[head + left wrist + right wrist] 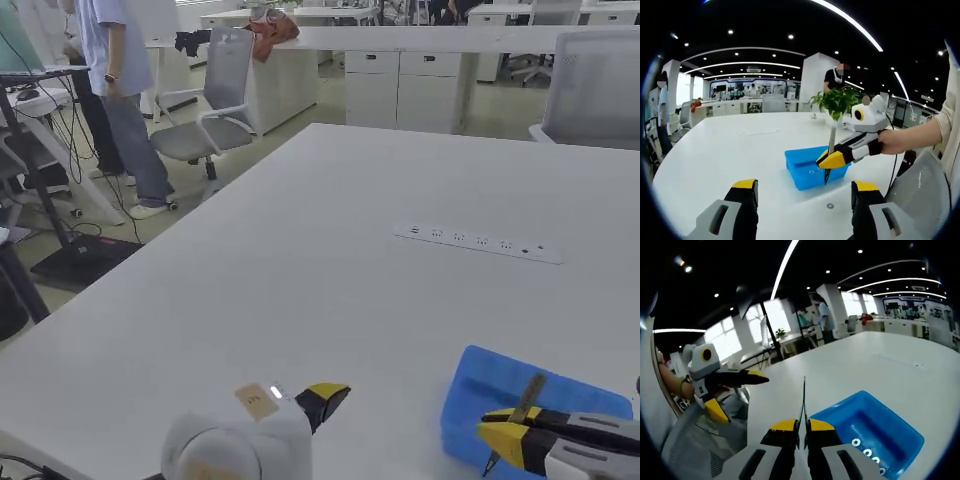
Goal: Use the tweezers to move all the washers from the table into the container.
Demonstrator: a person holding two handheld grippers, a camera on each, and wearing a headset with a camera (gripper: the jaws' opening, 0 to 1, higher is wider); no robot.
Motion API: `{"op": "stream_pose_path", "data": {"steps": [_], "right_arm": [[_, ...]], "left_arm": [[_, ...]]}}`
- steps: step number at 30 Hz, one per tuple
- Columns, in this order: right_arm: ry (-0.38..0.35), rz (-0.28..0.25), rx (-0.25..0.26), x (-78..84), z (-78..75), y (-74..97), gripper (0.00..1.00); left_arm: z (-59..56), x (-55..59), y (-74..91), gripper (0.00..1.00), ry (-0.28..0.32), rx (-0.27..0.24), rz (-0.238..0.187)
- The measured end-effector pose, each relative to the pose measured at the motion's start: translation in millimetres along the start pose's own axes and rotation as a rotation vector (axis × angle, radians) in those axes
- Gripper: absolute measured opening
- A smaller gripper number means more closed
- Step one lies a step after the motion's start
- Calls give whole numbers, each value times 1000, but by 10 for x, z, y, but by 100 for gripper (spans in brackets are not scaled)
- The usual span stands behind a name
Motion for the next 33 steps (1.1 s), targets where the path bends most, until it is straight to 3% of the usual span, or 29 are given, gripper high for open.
{"op": "stream_pose_path", "data": {"steps": [17, 33], "right_arm": [[-26, 58, -47, 236, 139, -53, 4], [-53, 101, -44, 432, 168, -97, 4]], "left_arm": [[-5, 2, -7, 76, 0, 6, 3], [-18, -3, -1, 76, -4, 7, 5]]}}
Point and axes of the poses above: the centre of the closed fingertips' face, and the gripper's own axes: y roughly backward along the fingers, z roughly to its left, x roughly out of its underside, the point moved 8 cm from there along y, roughly backward along the fingers, and after that the axes turned 8 degrees about x, right-handed, at the moved point
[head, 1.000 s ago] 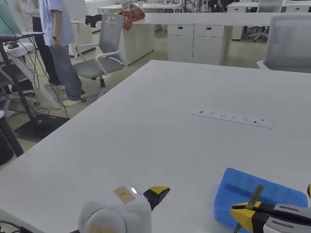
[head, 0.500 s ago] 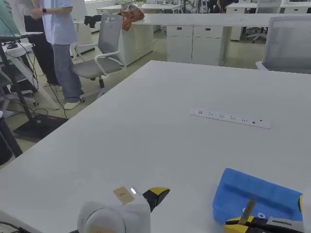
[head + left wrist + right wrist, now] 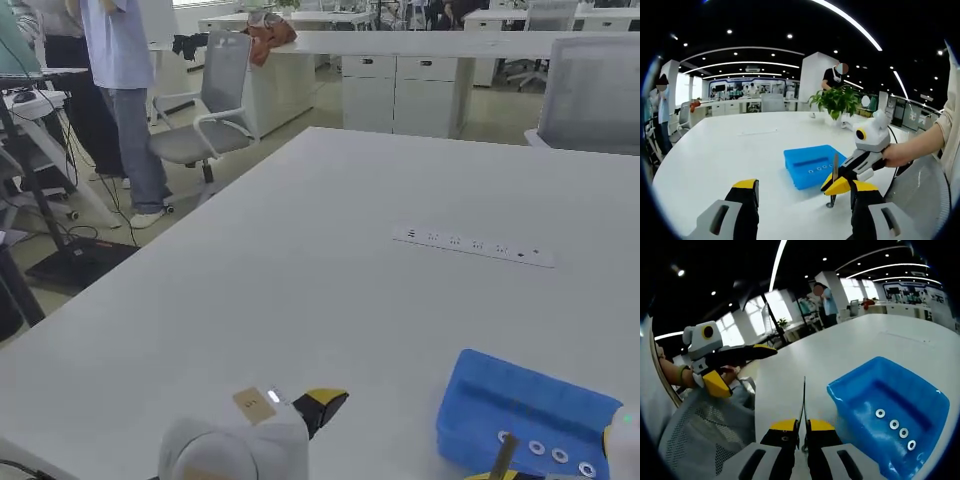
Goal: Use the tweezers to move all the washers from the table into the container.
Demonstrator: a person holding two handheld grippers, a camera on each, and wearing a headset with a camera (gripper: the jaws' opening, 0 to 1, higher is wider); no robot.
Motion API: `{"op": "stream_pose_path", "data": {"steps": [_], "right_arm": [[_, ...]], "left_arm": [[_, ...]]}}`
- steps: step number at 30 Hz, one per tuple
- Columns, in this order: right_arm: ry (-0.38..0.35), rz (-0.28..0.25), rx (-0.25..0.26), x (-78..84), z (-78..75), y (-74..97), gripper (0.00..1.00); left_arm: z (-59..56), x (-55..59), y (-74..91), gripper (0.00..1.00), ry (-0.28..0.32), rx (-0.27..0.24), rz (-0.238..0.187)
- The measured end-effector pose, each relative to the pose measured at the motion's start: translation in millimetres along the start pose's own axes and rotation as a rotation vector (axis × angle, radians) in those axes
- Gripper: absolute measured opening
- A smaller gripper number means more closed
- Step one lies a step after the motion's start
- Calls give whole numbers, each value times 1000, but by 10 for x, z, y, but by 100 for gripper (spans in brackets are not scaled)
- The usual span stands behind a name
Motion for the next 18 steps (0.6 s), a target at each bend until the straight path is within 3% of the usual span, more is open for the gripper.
{"op": "stream_pose_path", "data": {"steps": [14, 17, 18], "right_arm": [[38, -26, 5, -24, 21, -16, 4], [102, 2, -1, 23, 27, -30, 4], [110, -28, -5, 0, 33, -35, 5]], "left_arm": [[5, 1, 3, 75, 1, -3, 1], [6, -2, 4, 75, 2, -2, -3], [6, -2, 4, 75, 3, -2, -3]]}}
Point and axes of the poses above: the centre of the closed fingertips' face, and the gripper's own axes: y roughly backward along the fingers, z roughly to its left, x roughly out of its underside, the point moved 8 cm from there along y, roughly backward along the fingers, and after that the axes turned 8 degrees about x, right-handed, at the moved point
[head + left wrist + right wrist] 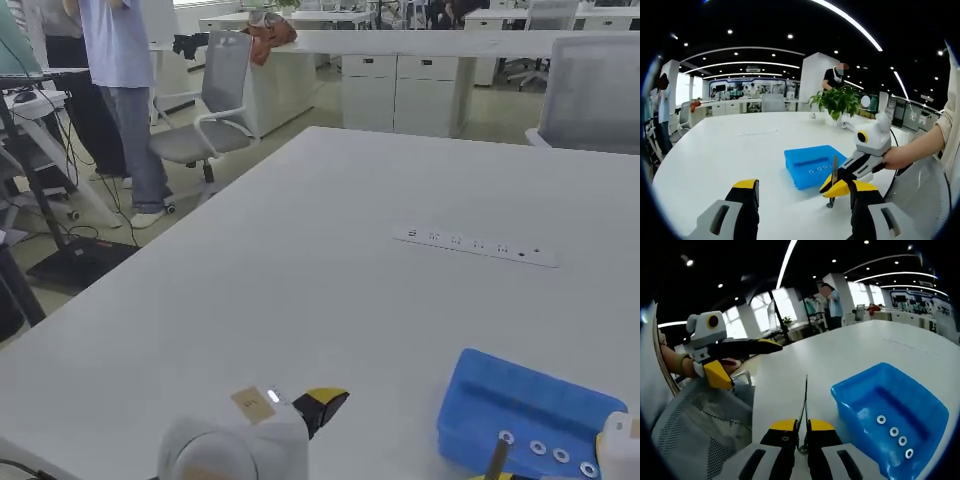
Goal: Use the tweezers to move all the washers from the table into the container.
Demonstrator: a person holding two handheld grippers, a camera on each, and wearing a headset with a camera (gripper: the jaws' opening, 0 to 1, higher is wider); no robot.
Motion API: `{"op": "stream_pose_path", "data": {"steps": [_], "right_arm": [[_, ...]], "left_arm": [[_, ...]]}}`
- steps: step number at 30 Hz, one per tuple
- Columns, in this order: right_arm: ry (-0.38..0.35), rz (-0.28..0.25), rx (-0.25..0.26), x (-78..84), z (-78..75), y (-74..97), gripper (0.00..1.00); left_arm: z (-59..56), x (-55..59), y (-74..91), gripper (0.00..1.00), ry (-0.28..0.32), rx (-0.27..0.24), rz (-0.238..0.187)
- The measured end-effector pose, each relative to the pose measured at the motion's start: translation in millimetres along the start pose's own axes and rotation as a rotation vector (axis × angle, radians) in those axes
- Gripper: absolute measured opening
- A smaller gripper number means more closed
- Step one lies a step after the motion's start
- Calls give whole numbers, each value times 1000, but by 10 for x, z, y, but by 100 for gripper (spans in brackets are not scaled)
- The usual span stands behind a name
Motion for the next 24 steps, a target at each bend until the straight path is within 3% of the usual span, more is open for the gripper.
{"op": "stream_pose_path", "data": {"steps": [2, 5, 7, 10, 12, 15, 19, 24], "right_arm": [[18, 11, -9, 16, 40, 22, 4], [162, 20, -34, 18, 120, 33, 4], [210, 28, -41, 25, 162, 36, 4], [343, 48, -21, 24, 208, 37, 3], [390, 51, -16, 25, 241, 26, 3], [414, 56, -6, 19, 265, 9, 2], [392, 65, 9, -5, 239, 20, 2], [303, 7, 34, -149, 183, 80, 3]], "left_arm": [[3, 3, -1, 75, -1, -1, 3], [6, 0, 2, 75, 0, -3, -1], [7, 0, 2, 75, 1, -2, 0], [5, 1, 0, 75, -2, -1, 2], [5, 1, 0, 75, -1, -1, 1], [9, 0, 2, 75, 0, -4, -2], [16, -5, 9, 75, 7, -7, -12], [8, -19, 18, 75, 2, -7, -23]]}}
Point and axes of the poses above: the centre of the closed fingertips' face, and the gripper's own axes: y roughly backward along the fingers, z roughly to its left, x roughly out of its underside, the point moved 8 cm from there along y, roughly backward along the fingers, and after that the axes turned 8 degrees about x, right-handed, at the moved point
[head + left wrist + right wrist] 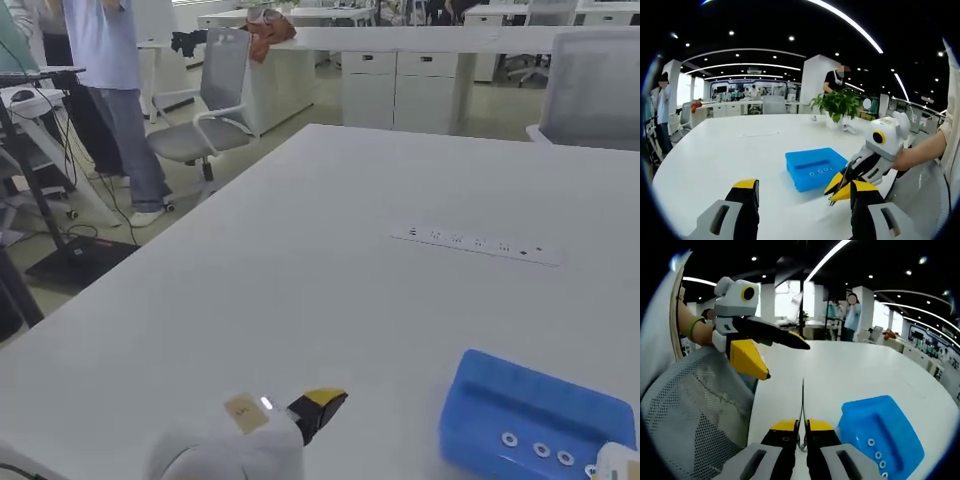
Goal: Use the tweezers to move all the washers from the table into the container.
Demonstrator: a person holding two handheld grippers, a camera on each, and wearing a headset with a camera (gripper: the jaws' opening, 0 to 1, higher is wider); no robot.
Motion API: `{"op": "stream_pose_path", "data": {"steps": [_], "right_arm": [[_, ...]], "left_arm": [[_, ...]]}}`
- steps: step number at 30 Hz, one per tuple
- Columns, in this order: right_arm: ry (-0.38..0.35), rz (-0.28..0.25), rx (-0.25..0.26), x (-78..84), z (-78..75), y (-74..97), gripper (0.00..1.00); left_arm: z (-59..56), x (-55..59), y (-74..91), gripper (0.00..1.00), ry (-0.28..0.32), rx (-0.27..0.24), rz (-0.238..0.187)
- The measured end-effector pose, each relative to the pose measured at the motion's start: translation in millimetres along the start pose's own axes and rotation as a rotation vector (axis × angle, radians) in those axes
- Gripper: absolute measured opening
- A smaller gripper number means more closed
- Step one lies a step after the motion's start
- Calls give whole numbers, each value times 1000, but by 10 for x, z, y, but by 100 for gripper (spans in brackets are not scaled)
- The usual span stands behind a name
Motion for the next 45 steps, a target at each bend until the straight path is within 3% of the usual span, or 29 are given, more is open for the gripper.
{"op": "stream_pose_path", "data": {"steps": [10, 13, 18, 22, 28, 33, 45], "right_arm": [[-26, -77, 59, -346, -275, 117, 3], [-74, -105, 88, -409, -410, 127, 3], [-170, -105, 139, -445, -689, 113, 3], [-196, -86, 165, -426, -881, 65, 3], [-238, -41, 160, -295, -1018, -68, 3], [-264, -7, 142, -206, -1062, -180, 3], [-238, 48, 120, -45, -1096, -336, 3]], "left_arm": [[-1, -25, 15, 75, -19, -8, -14], [0, -28, 16, 75, -20, -8, -17], [-1, -35, 27, 75, -25, -10, -25], [2, -30, 26, 75, -16, -6, -25], [-20, -20, 7, 74, -20, 16, -12], [-26, -34, 11, 73, -16, 22, -22], [-51, -82, 21, 67, 20, 76, -24]]}}
Point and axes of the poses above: the centre of the closed fingertips' face, and the gripper's own axes: y roughly backward along the fingers, z roughly to its left, x roughly out of its underside, the point moved 8 cm from there along y, roughly backward along the fingers, and after that the axes turned 8 degrees about x, right-handed, at the moved point
